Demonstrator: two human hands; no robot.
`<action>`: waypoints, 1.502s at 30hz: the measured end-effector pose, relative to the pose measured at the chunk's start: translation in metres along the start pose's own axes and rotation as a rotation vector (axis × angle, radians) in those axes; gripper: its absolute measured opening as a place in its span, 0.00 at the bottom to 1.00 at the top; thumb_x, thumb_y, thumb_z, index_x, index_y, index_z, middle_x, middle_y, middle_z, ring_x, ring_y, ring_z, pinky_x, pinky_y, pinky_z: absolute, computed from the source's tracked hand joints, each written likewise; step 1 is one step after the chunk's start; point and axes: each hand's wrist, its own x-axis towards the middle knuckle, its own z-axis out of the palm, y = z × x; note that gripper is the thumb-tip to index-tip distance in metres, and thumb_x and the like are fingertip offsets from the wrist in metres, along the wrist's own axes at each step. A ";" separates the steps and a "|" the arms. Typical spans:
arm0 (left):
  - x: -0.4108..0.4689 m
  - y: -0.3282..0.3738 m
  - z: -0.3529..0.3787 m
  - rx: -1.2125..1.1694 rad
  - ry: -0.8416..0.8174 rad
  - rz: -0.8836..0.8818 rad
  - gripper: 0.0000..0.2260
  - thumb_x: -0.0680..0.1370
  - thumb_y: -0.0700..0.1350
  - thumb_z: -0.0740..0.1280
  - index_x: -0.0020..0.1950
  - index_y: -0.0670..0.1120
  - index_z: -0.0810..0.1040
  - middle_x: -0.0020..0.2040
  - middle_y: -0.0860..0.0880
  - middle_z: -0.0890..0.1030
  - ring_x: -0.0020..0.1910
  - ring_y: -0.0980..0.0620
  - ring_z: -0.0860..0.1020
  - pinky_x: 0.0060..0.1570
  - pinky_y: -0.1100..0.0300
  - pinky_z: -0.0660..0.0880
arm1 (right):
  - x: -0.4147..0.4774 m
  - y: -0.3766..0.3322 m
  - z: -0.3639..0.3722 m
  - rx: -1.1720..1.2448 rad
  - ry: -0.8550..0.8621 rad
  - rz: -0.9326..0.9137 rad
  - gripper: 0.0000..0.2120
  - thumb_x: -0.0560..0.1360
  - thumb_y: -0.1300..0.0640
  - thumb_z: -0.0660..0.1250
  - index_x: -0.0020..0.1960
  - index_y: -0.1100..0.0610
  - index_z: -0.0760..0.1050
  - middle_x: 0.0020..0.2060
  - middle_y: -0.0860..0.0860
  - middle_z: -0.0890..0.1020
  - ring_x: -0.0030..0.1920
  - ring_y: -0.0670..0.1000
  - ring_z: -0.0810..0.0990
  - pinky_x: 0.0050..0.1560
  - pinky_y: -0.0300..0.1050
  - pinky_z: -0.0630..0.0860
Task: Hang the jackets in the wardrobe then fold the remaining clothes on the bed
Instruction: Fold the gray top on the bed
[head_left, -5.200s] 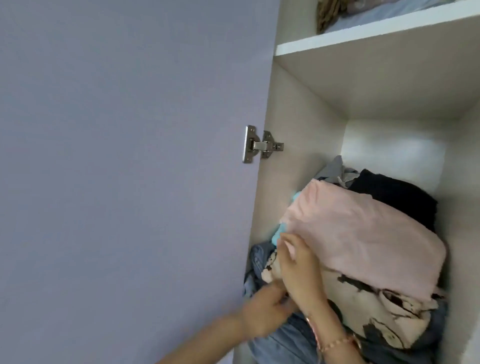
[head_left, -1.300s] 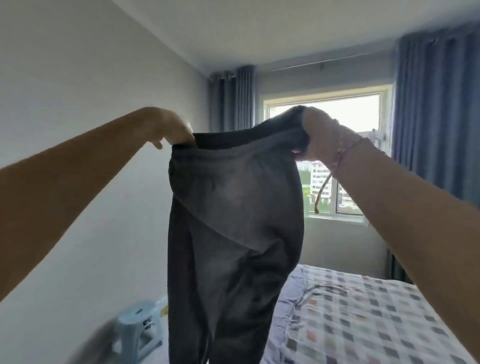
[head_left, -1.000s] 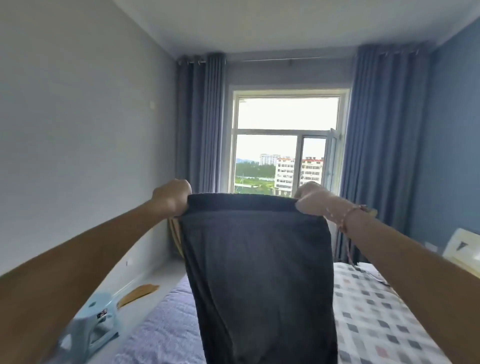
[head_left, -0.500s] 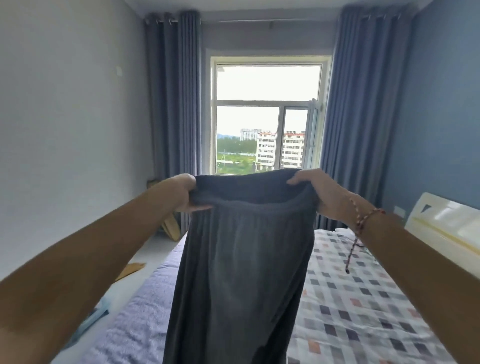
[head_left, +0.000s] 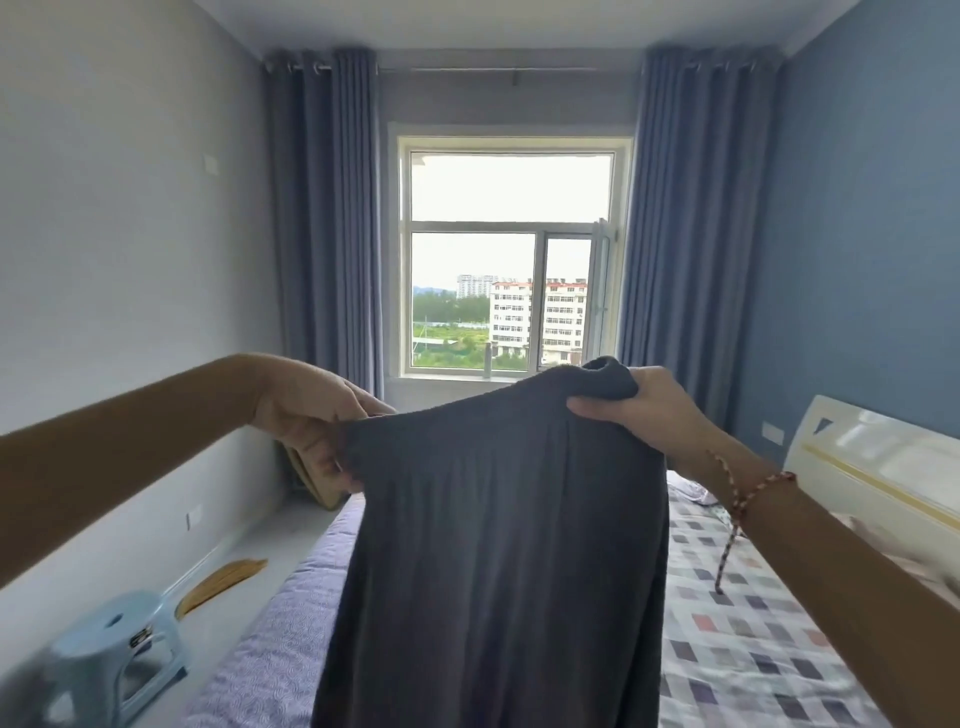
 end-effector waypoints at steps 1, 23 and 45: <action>0.003 -0.005 -0.001 -0.141 0.035 0.049 0.18 0.78 0.28 0.52 0.52 0.38 0.81 0.42 0.36 0.81 0.34 0.42 0.82 0.32 0.54 0.81 | 0.001 -0.002 0.000 0.025 0.040 0.006 0.09 0.66 0.58 0.77 0.45 0.56 0.81 0.42 0.52 0.84 0.43 0.50 0.82 0.45 0.43 0.79; 0.026 -0.021 0.034 0.181 0.138 0.388 0.24 0.60 0.50 0.78 0.53 0.44 0.80 0.48 0.49 0.84 0.51 0.48 0.81 0.47 0.61 0.77 | -0.029 -0.016 -0.029 0.111 0.019 0.056 0.10 0.65 0.61 0.76 0.46 0.59 0.81 0.45 0.56 0.84 0.44 0.54 0.84 0.39 0.43 0.79; 0.056 -0.002 0.016 -0.526 0.575 0.703 0.20 0.75 0.62 0.59 0.52 0.47 0.76 0.58 0.46 0.79 0.54 0.47 0.78 0.60 0.50 0.73 | 0.006 -0.036 -0.007 0.149 -0.270 -0.122 0.19 0.65 0.57 0.70 0.55 0.62 0.78 0.51 0.55 0.83 0.53 0.56 0.81 0.57 0.51 0.76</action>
